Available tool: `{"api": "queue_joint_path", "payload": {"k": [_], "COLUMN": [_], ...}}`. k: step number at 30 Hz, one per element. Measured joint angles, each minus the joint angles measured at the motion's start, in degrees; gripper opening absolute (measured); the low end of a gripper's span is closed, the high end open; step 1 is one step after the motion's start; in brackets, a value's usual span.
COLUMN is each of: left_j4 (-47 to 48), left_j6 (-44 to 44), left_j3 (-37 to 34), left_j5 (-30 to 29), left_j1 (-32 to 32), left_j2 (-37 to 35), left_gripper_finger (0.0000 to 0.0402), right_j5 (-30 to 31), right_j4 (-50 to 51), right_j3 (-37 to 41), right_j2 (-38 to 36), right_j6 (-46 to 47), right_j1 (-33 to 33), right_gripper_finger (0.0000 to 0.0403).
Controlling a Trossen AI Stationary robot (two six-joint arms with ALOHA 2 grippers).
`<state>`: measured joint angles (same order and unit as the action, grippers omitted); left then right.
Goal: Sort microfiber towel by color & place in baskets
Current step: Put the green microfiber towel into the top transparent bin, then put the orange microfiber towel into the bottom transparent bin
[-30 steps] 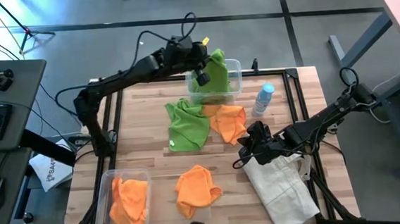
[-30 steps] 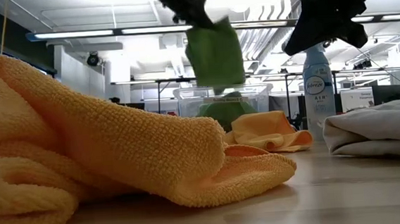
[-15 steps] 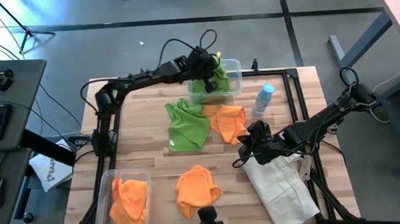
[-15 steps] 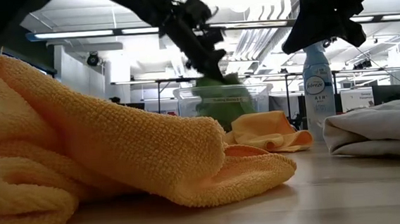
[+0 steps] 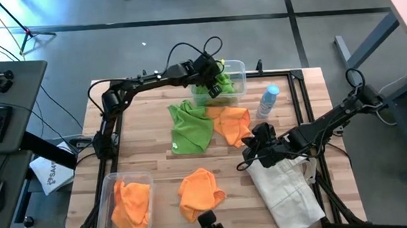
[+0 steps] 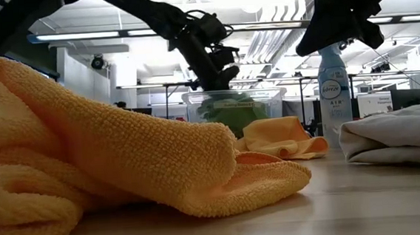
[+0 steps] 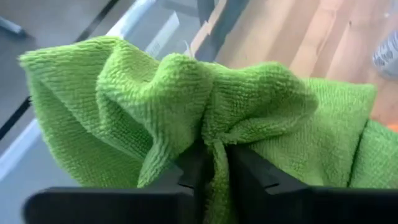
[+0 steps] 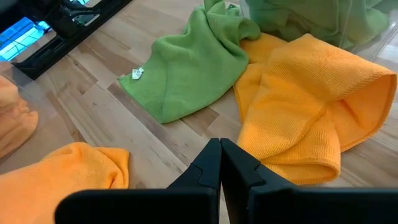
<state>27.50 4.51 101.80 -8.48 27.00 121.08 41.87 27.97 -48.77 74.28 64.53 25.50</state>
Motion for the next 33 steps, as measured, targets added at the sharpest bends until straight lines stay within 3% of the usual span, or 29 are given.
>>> {"api": "queue_joint_path", "payload": {"k": [5, 10, 19, 28, 33], "left_j4": [2.14, 7.16, 8.27, 21.3, 21.94], "left_j6": [-1.01, -0.42, 0.22, 4.11, 1.89], "left_j3": [0.14, 3.43, 5.81, 5.81, 2.3], "left_j5": [0.44, 0.3, 0.02, 4.25, 5.65], "left_j1": [-0.04, -0.55, -0.85, -0.83, -1.61], "left_j2": [-0.08, -2.61, -11.53, -21.19, -26.45], "left_gripper_finger": [0.0114, 0.0141, 0.0142, 0.014, 0.008], "right_j5": [0.0, -0.07, 0.18, 4.19, 4.15], "right_j4": [0.02, 0.03, 0.96, 1.38, 1.36], "right_j3": [0.0, 0.0, -0.02, -0.02, -0.02], "right_j2": [0.0, 0.0, 0.0, 0.0, 0.0], "right_j6": [-0.29, -0.31, -0.48, -0.5, -0.49], "right_j1": [-0.01, -0.02, -0.02, -0.77, -2.62], "right_gripper_finger": [0.0, 0.0, 0.0, 0.0, 0.0]}}
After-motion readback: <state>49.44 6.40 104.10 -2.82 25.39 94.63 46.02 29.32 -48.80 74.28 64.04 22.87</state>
